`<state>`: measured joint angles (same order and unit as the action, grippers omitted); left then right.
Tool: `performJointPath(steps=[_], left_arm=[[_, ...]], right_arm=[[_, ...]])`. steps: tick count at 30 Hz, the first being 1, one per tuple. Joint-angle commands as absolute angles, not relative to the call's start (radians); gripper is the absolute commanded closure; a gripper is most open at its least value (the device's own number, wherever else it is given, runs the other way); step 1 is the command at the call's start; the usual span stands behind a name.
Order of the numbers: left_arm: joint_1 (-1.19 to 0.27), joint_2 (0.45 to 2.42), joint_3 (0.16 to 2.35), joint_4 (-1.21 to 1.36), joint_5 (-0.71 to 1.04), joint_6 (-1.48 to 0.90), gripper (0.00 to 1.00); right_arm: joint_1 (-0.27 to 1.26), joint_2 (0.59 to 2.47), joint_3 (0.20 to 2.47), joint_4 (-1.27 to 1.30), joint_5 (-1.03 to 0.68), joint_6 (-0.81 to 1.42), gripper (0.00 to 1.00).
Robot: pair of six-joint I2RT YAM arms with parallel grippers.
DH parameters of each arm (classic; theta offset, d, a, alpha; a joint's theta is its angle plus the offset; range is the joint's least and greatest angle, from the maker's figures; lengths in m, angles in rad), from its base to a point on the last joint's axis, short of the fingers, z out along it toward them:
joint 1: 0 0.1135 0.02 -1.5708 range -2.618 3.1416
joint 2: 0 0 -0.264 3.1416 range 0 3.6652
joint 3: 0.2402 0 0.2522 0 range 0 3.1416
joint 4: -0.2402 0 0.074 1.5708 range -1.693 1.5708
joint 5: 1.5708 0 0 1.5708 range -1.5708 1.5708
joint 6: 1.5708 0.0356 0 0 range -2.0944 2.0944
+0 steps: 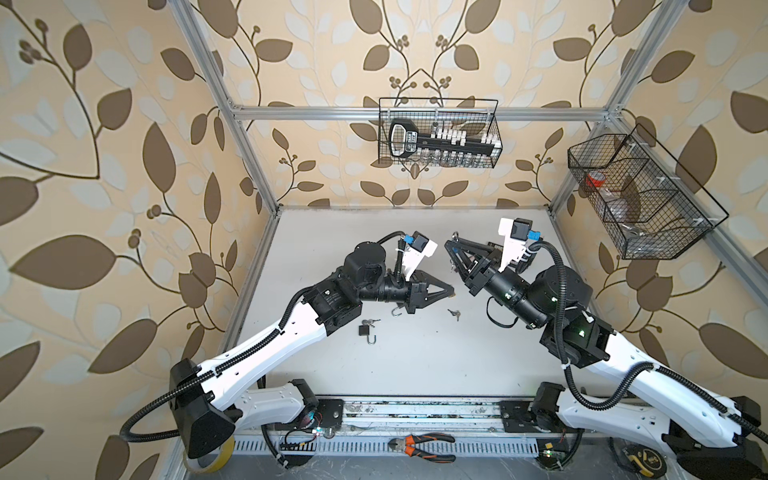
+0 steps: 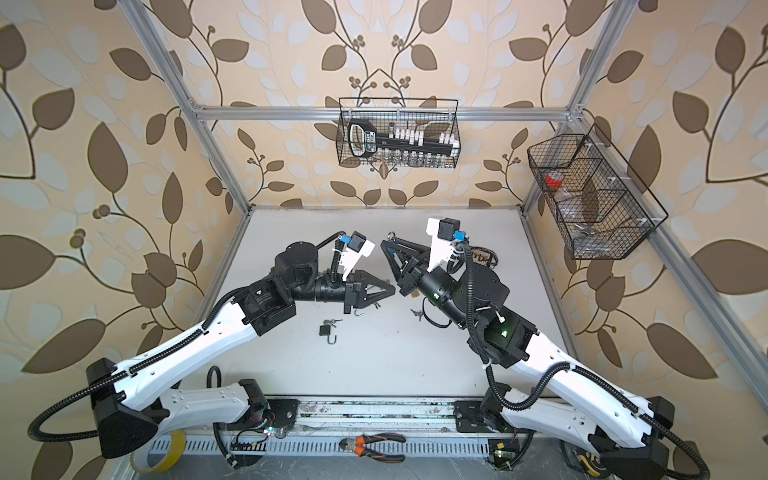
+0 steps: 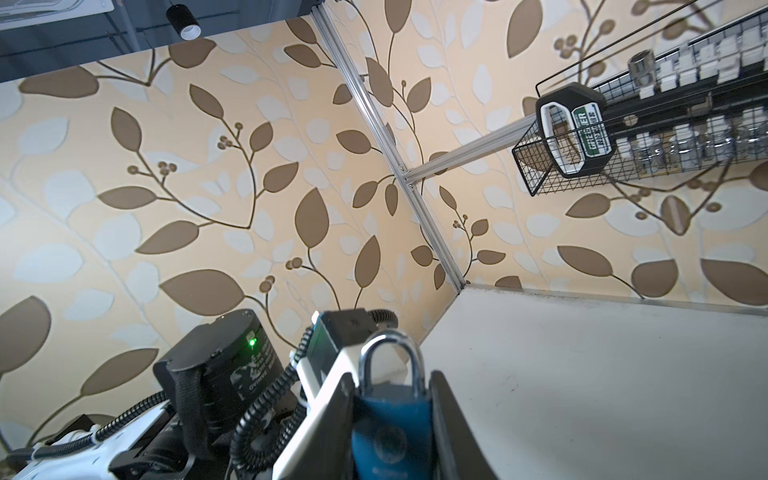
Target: Lock with the key
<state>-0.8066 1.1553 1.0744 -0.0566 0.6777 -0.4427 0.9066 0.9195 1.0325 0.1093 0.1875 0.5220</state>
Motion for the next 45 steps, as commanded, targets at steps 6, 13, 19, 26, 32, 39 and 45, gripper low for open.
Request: performJointPath(steps=[6,13,19,26,32,39,45], left_arm=[[-0.816,1.068,1.026,-0.126,0.618,-0.394,1.0],[-0.817,1.037,1.014,0.014,0.419,-0.392,0.3],[-0.824,1.069,1.04,0.096,0.39,-0.245,0.01],[-0.853,1.142,1.121,0.09,0.425,-0.149,0.16],[-0.853,1.165,1.126,0.156,0.324,-0.154,0.29],[-0.853,1.187,1.152,0.175,0.332,-0.157,0.41],[-0.853,1.201,1.168,0.177,0.366,-0.157,0.6]], right_arm=[[0.886,0.888,1.052,0.086,0.236,0.488,1.0],[0.885,0.888,1.048,0.072,0.224,0.553,1.0],[0.881,0.917,1.079,0.046,0.241,0.574,1.0],[0.88,0.945,1.092,0.054,0.203,0.605,1.0],[0.88,0.948,1.088,0.06,0.189,0.619,1.0],[0.88,0.948,1.086,0.058,0.179,0.629,1.0],[0.88,0.945,1.079,0.059,0.181,0.632,1.0]])
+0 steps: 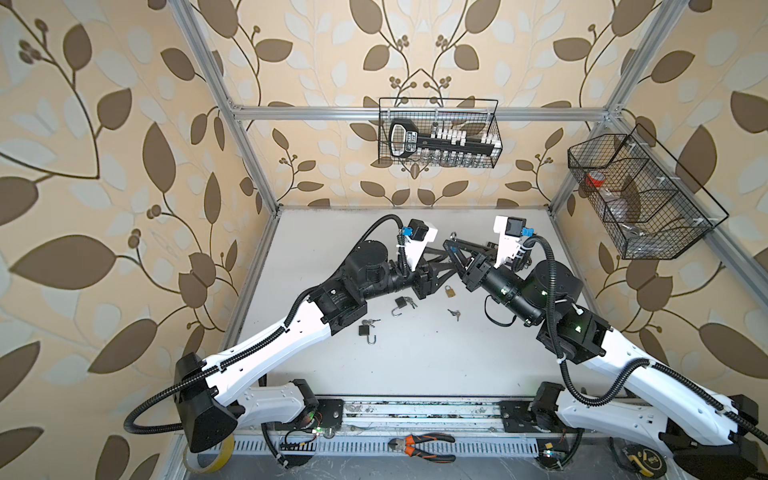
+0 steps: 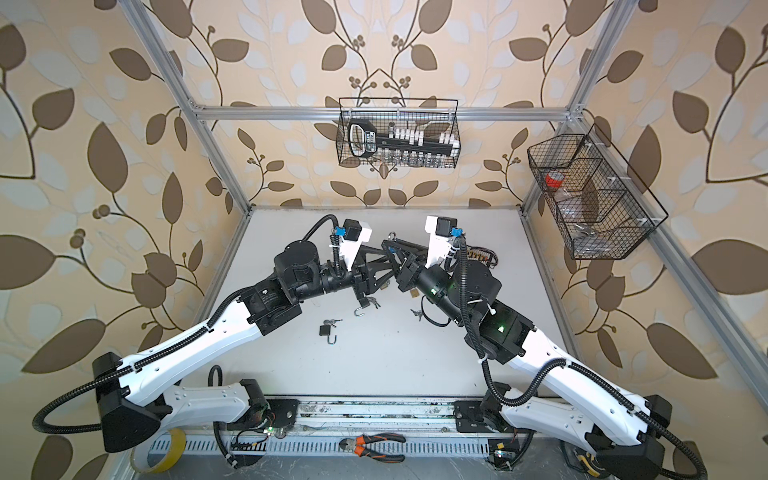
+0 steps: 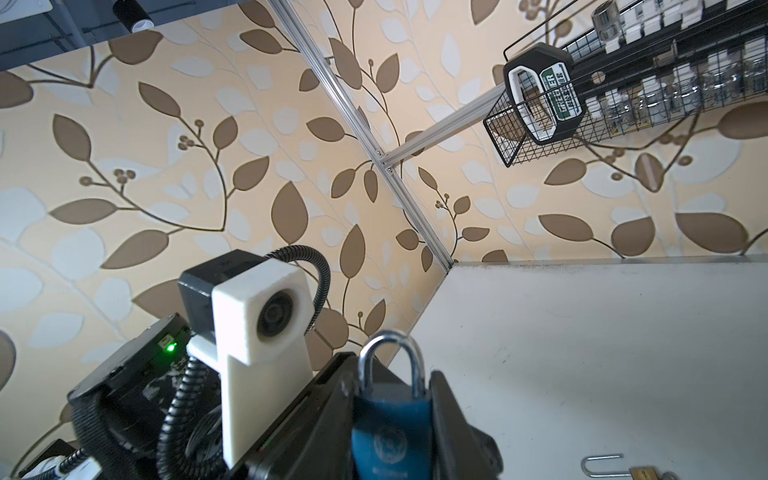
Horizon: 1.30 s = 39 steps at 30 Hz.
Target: Lock with the key
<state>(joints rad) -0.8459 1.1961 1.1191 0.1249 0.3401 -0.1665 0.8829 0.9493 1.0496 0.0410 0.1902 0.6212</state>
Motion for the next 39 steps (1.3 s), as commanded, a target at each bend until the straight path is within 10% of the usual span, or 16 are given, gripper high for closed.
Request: performJointPath(steps=[1,16,39], left_arm=[[-0.853,1.203,1.17,0.175,0.369,-0.156,0.64],[-0.853,1.203,1.165,0.167,0.366,-0.159,1.0],[-0.853,1.064,0.948,0.078,0.35,-0.211,0.97]], right_arm=[[0.879,0.945,1.077,0.061,0.181,0.632,1.0],[0.879,0.943,1.078,0.063,0.183,0.629,1.0],[0.852,0.939,1.087,0.045,0.219,0.567,1.0]])
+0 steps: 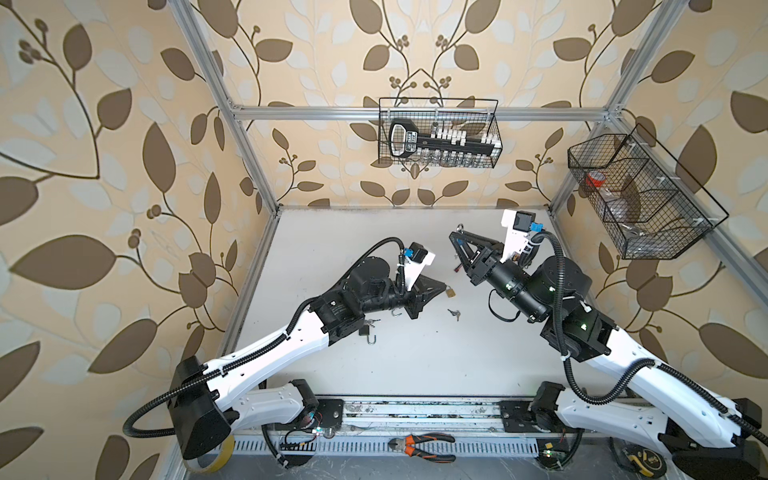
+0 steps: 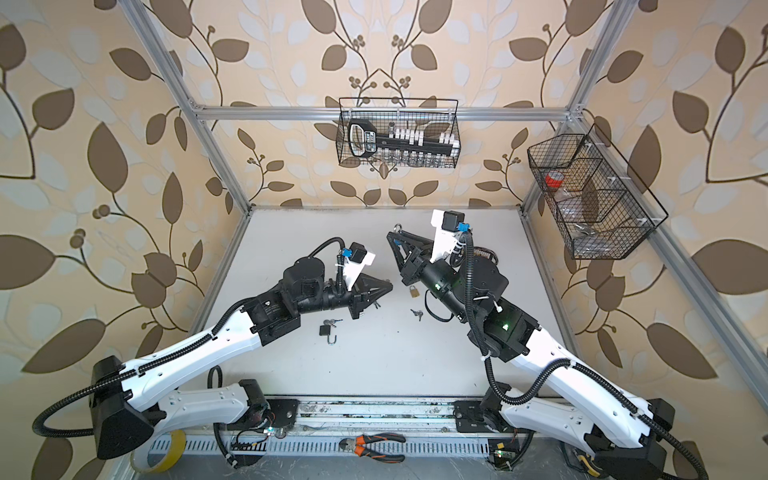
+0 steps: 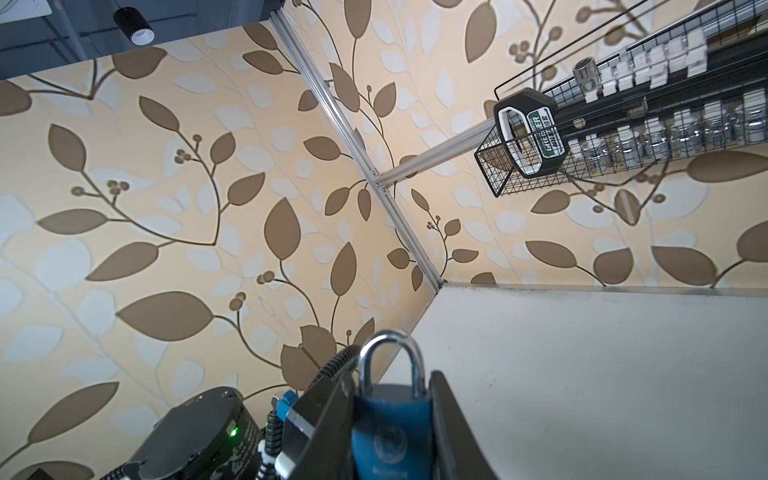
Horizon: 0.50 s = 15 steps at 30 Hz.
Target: Lock with the key
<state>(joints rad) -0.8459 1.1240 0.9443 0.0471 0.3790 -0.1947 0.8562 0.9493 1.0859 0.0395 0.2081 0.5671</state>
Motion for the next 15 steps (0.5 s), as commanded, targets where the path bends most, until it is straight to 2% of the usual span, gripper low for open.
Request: performJointPath(steps=[1,3,5,7,9,15], left_arm=[[-0.853,1.059,0.948,0.088,0.338,-0.214,0.82],[-0.853,1.052,0.959,0.119,0.337,-0.214,0.43],[-0.853,1.06,0.983,0.134,0.341,-0.195,0.2],[-0.854,1.073,1.012,0.139,0.336,-0.155,0.14],[-0.855,1.094,1.046,0.139,0.338,-0.115,0.14],[-0.854,1.165,1.132,0.144,0.337,-0.057,0.21]], right_arm=[[0.851,0.937,1.085,0.045,0.216,0.574,1.0],[0.851,0.936,1.08,0.046,0.21,0.589,1.0],[0.851,0.933,1.079,0.048,0.202,0.604,1.0],[0.851,0.934,1.08,0.051,0.189,0.62,1.0],[0.851,0.936,1.08,0.056,0.184,0.641,1.0],[0.851,0.943,1.082,0.049,0.18,0.678,1.0]])
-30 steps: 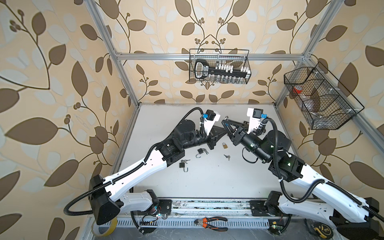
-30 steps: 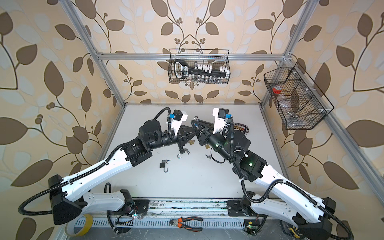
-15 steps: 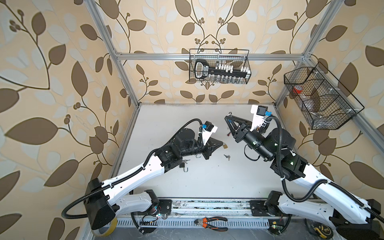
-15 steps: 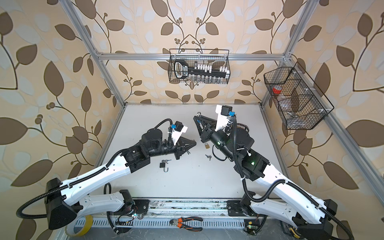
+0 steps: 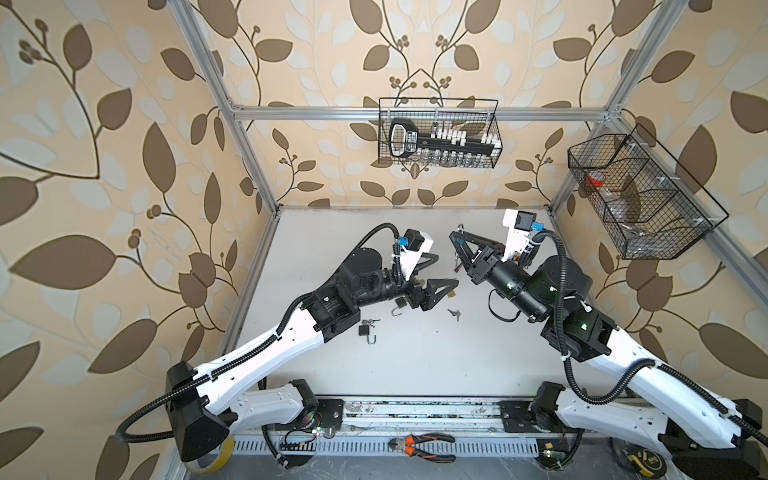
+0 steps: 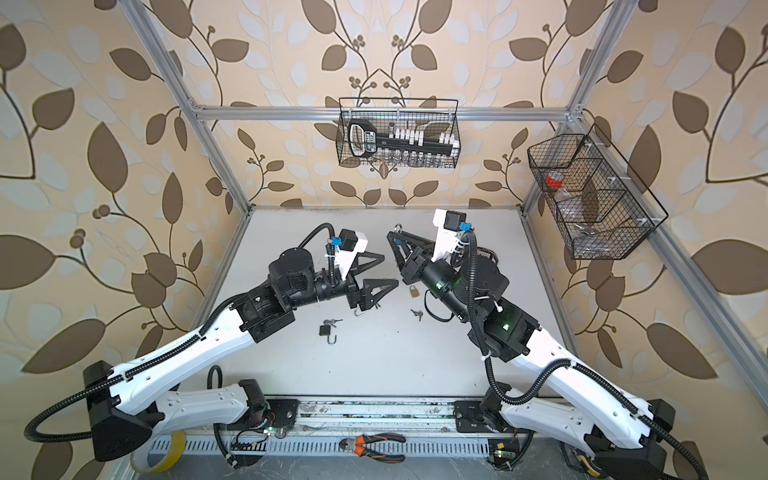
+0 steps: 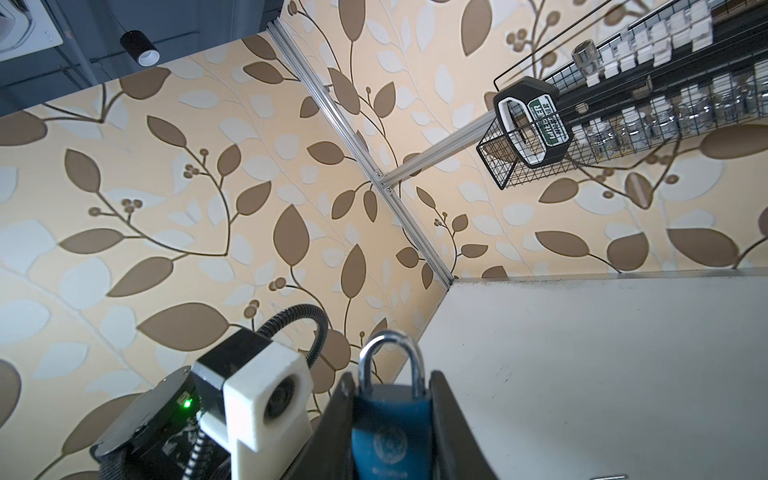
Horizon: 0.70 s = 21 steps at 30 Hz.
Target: Lock with the key
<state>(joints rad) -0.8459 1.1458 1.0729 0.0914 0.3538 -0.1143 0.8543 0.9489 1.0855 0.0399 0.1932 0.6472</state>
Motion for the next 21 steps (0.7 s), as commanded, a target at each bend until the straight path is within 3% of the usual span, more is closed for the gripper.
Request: performJointPath(steps=[1,13,21], left_arm=[[-0.855,1.174,1.141,0.148,0.336,-0.054,0.21],[-0.856,1.241,1.23,0.191,0.331,-0.046,0.5],[-0.855,1.244,1.238,0.186,0.37,-0.053,0.9]], right_arm=[[0.851,0.943,1.082,0.049,0.177,0.681,1.0],[0.851,0.951,1.075,0.051,0.155,0.701,1.0],[0.851,0.951,1.069,0.05,0.16,0.703,1.0]])
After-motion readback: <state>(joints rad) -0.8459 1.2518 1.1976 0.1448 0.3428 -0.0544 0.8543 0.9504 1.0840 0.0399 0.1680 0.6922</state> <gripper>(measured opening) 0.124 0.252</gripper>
